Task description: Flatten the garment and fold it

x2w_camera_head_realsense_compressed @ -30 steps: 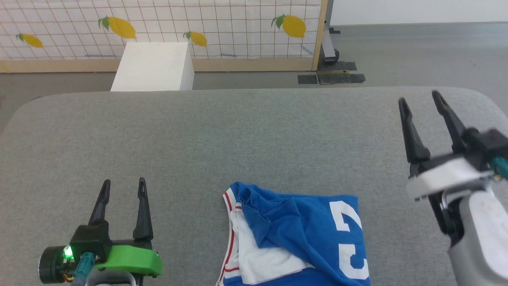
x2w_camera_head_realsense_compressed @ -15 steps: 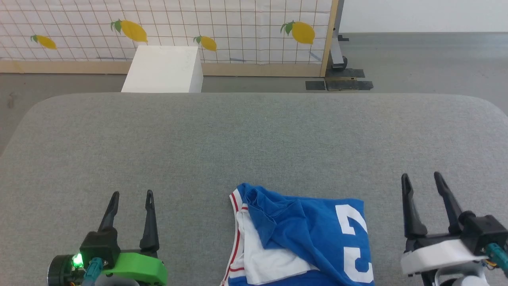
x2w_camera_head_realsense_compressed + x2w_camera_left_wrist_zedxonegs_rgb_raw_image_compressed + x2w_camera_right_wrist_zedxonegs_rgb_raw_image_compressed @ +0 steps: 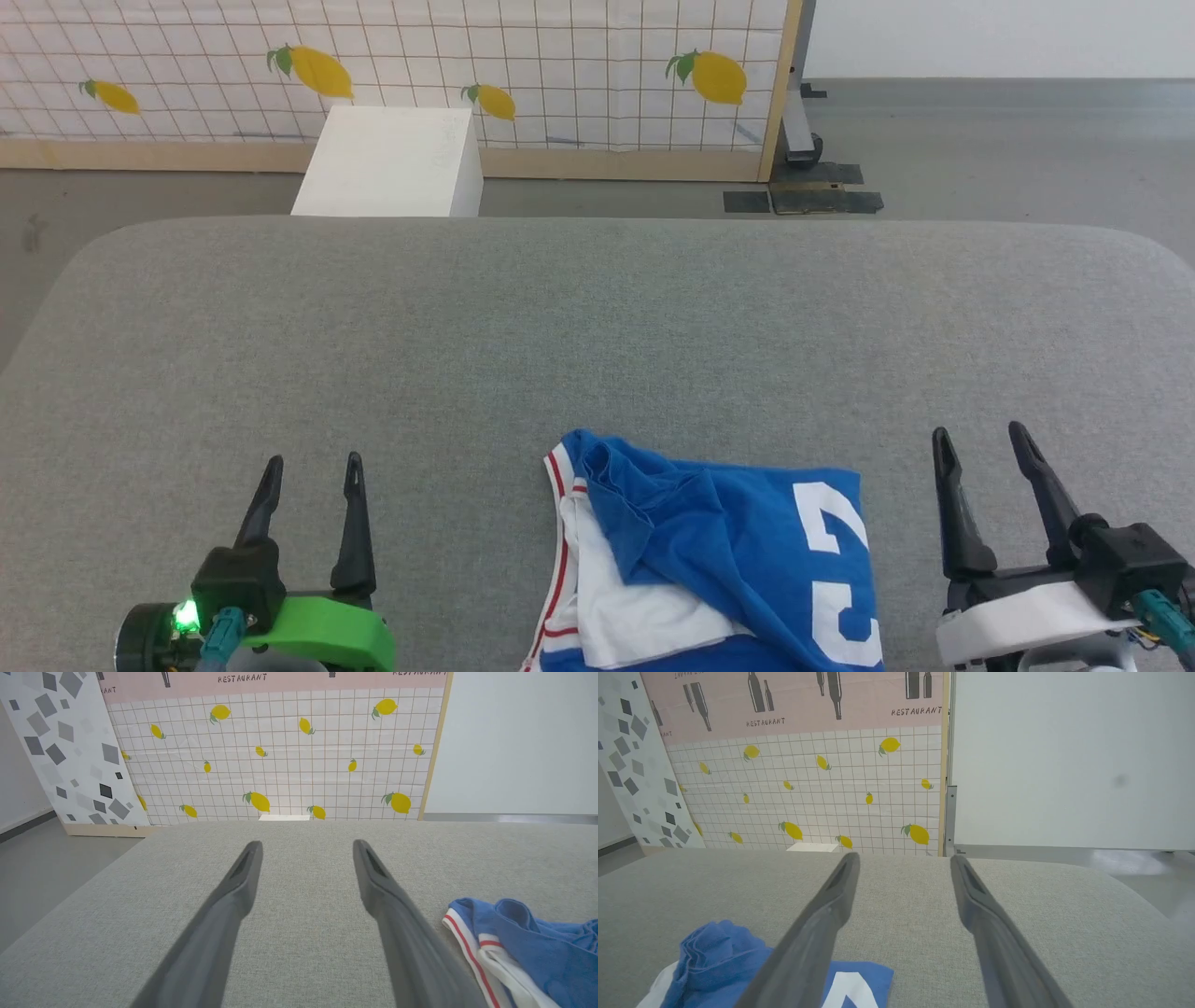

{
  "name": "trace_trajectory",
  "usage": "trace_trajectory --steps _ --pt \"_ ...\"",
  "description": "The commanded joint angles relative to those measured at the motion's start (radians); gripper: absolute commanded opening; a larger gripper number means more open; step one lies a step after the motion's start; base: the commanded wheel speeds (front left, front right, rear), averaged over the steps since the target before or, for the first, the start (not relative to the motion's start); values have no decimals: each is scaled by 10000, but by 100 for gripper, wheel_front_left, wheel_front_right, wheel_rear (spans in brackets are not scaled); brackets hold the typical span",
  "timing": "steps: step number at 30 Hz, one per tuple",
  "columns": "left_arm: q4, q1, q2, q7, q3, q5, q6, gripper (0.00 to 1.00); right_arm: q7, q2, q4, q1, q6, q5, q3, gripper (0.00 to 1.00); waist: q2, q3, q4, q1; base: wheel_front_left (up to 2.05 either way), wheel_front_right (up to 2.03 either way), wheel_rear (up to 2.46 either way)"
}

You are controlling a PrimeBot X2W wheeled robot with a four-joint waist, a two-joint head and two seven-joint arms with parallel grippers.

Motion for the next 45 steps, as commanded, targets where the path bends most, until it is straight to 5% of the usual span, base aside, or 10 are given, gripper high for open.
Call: trace_trajectory --steps 1,8,12,19,26,30,35,45 --pt "33 48 -43 -38 21 -62 16 100 34 3 -93 -42 -15 -28 -20 100 0 2 9 0 0 0 0" --pt "58 22 -44 -38 42 -101 36 100 292 -64 -814 -1247 -15 -214 23 100 0 65 -21 0 0 0 0" --pt "60 -37 -44 -38 28 -120 37 100 1272 -790 -1020 -2254 -15 80 480 100 0 163 -27 0 0 0 0" --pt "-6 -240 -44 -38 -26 -159 -39 100 5409 -2976 -358 -3537 -15 1677 2197 100 0 545 70 0 0 0 0" --pt "21 -367 -45 -38 -18 -205 -83 100 9985 -5175 -75 -3727 -15 5240 4688 100 0 853 231 0 0 0 0" --pt "34 -525 -45 -38 -118 -280 -68 100 11073 -5903 11 -3862 -15 6427 5229 100 0 1120 344 0 0 0 0" --pt "50 -743 -45 -38 -236 -367 -43 100 11706 -6008 367 -4069 -15 7333 5698 100 0 1477 469 0 0 0 0" --pt "191 -1203 -45 -38 -539 -485 -17 100 11374 -5111 1797 -4251 -15 7900 6653 100 0 2029 843 0 0 0 0"
